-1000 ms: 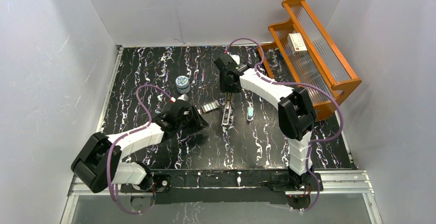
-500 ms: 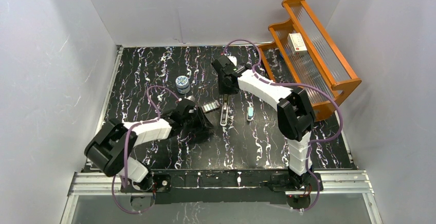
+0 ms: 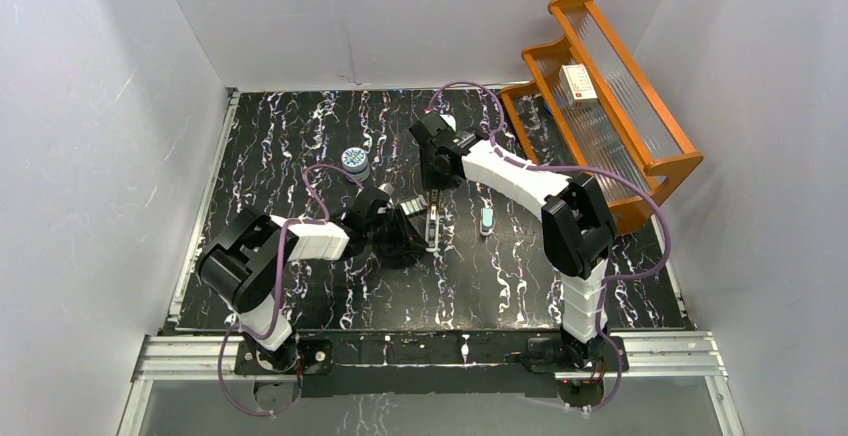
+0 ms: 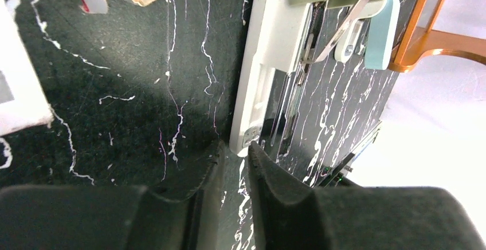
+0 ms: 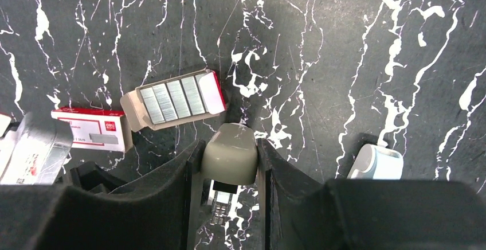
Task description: Load the staples into the stapler
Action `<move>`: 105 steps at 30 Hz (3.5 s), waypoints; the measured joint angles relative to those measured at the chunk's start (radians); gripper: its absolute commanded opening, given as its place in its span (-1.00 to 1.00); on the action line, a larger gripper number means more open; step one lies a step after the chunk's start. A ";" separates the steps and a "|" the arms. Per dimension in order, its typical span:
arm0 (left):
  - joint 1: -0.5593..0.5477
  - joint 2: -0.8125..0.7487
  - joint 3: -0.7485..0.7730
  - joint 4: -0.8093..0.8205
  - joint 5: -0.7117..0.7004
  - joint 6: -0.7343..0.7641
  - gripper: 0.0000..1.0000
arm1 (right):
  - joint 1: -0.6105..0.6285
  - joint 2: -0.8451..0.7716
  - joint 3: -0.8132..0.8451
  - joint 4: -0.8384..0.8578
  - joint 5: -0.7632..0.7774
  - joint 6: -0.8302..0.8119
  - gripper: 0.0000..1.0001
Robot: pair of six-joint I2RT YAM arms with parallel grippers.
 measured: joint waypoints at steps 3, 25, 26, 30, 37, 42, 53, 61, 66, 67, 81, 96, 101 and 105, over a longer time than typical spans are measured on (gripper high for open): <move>0.000 0.014 -0.006 0.025 0.011 -0.011 -0.70 | 0.003 -0.003 -0.004 0.000 -0.012 0.002 -0.43; 0.000 0.051 0.095 -0.126 0.019 -0.023 -1.00 | 0.043 -0.106 -0.140 0.029 -0.024 0.020 -0.44; -0.002 0.055 0.102 -0.130 0.019 -0.023 -1.00 | 0.043 -0.113 -0.148 0.032 -0.023 0.020 -0.43; -0.022 0.073 0.128 -0.143 0.019 -0.023 -1.00 | 0.046 -0.136 -0.178 0.035 -0.013 0.019 -0.43; -0.066 0.103 0.165 -0.159 0.023 -0.031 -1.00 | 0.053 -0.200 -0.255 0.042 0.010 0.022 -0.42; -0.079 0.117 0.177 -0.160 0.034 -0.043 -0.99 | 0.066 -0.250 -0.319 0.067 0.024 0.039 -0.44; -0.079 0.142 0.179 -0.134 0.076 -0.078 -0.99 | 0.137 -0.313 -0.398 0.068 0.046 0.106 -0.48; -0.081 0.163 0.192 -0.124 0.101 -0.093 -0.92 | 0.194 -0.325 -0.475 -0.025 0.019 0.177 -0.50; -0.092 0.178 0.201 -0.113 0.114 -0.098 -0.90 | 0.196 -0.325 -0.494 -0.042 0.008 0.212 -0.43; -0.093 0.178 0.201 -0.113 0.113 -0.098 -0.89 | 0.196 -0.325 -0.495 -0.044 0.008 0.216 -0.37; -0.108 0.176 0.193 -0.086 0.101 -0.098 -0.70 | 0.240 -0.328 -0.488 -0.073 -0.066 0.222 0.35; -0.117 0.166 0.190 -0.092 0.077 -0.080 -0.79 | 0.239 -0.366 -0.485 -0.106 -0.034 0.238 -0.25; -0.117 0.160 0.190 -0.104 0.075 -0.068 -0.90 | 0.239 -0.345 -0.528 -0.081 -0.040 0.238 -0.33; -0.119 0.116 0.174 -0.152 0.012 -0.051 -0.90 | 0.239 -0.332 -0.544 -0.060 -0.054 0.239 -0.34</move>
